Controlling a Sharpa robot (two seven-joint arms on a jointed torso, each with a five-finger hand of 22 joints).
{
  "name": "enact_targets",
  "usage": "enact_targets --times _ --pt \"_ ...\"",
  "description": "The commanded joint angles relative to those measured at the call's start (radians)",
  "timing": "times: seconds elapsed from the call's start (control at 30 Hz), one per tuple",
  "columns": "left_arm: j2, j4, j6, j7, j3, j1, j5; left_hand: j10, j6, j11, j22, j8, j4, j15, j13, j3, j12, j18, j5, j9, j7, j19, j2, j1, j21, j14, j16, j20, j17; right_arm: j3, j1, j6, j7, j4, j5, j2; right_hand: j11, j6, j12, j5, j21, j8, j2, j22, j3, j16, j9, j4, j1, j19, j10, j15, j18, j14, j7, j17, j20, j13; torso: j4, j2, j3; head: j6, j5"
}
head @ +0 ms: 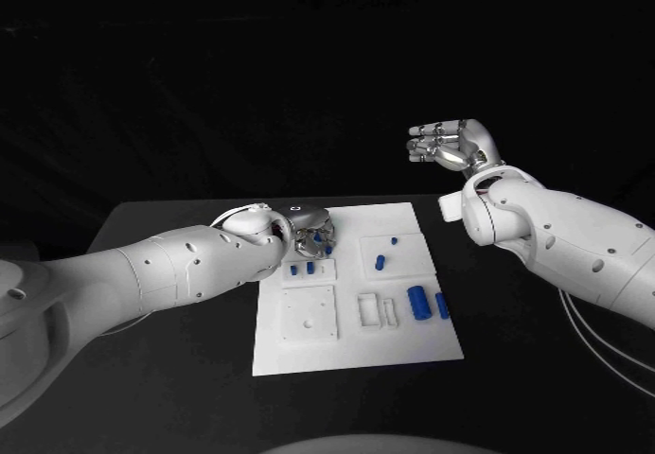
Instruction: Assemble the parts on the task board
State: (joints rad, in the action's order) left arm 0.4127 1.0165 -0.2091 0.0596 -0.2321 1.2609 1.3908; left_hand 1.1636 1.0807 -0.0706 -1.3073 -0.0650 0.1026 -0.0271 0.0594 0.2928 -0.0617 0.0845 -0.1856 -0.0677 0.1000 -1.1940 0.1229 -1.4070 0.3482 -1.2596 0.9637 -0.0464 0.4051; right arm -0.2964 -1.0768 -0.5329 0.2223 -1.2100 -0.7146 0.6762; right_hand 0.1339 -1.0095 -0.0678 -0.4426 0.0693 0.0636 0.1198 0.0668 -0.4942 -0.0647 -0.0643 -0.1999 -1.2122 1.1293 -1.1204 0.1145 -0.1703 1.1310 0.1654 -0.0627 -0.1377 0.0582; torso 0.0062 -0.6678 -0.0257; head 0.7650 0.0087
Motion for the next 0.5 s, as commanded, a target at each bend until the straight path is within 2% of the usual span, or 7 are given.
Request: enact_targets --times 0.03,0.23,0.4,0.5 --pt "-0.004 -0.003 0.005 0.023 0.001 -0.002 0.007 0.014 0.015 0.002 -0.024 0.002 -0.001 -0.004 -0.001 0.010 0.003 0.000 -0.004 0.001 -0.004 0.008 -0.008 0.003 0.010 0.003 0.011 -0.001 0.004 -0.001 0.000 -0.013 0.016 -0.003 -0.001 -0.001 0.002 0.004 0.006 -0.004 0.002 -0.001 0.005 0.000 -0.004 0.003 0.001 0.000 0.001 0.004 0.004 0.008 0.006 0.002 0.000 0.001 0.007 -0.001 0.0001 0.000 0.0001 0.000 0.000" --pt "-0.009 -0.013 0.002 0.026 0.001 -0.004 0.008 0.021 0.024 0.005 -0.024 0.002 -0.004 -0.007 -0.001 0.019 0.003 -0.004 -0.006 0.001 -0.005 0.017 -0.015 0.006 0.025 0.005 0.023 -0.005 0.001 -0.001 0.000 -0.018 0.018 -0.004 -0.001 -0.001 0.002 0.003 0.006 -0.021 0.002 -0.001 0.007 0.000 -0.013 0.003 0.001 -0.002 0.003 0.004 0.004 0.008 0.006 0.002 0.000 0.001 0.007 -0.001 0.0006 0.000 -0.0004 0.000 -0.004" --pt "-0.011 -0.020 0.004 0.026 0.001 -0.005 0.008 0.035 0.036 0.008 -0.023 0.002 -0.011 -0.005 -0.001 0.020 0.003 -0.003 -0.005 0.001 -0.005 0.018 -0.023 0.010 0.030 0.001 0.031 -0.004 0.001 -0.001 0.000 -0.019 0.015 -0.004 -0.001 -0.002 0.002 0.004 0.007 -0.029 0.001 -0.001 0.007 -0.001 -0.015 0.003 0.001 0.000 0.006 0.002 0.005 0.009 0.007 0.001 0.000 0.001 0.007 -0.001 0.0005 0.001 -0.0002 -0.001 -0.001" --pt "-0.011 -0.020 0.004 0.028 0.001 -0.005 0.008 0.059 0.056 0.012 -0.023 0.001 -0.016 -0.005 -0.001 0.021 0.003 -0.002 -0.007 0.000 -0.003 0.017 -0.037 0.009 0.034 -0.013 0.046 -0.004 0.005 -0.001 0.000 -0.022 0.010 -0.004 -0.001 -0.002 0.003 0.005 0.007 -0.063 0.000 -0.001 0.009 -0.001 -0.019 0.003 0.001 0.001 0.009 -0.001 0.007 0.011 0.008 -0.003 0.000 0.001 0.006 -0.001 0.0006 0.001 -0.0002 0.000 -0.001"
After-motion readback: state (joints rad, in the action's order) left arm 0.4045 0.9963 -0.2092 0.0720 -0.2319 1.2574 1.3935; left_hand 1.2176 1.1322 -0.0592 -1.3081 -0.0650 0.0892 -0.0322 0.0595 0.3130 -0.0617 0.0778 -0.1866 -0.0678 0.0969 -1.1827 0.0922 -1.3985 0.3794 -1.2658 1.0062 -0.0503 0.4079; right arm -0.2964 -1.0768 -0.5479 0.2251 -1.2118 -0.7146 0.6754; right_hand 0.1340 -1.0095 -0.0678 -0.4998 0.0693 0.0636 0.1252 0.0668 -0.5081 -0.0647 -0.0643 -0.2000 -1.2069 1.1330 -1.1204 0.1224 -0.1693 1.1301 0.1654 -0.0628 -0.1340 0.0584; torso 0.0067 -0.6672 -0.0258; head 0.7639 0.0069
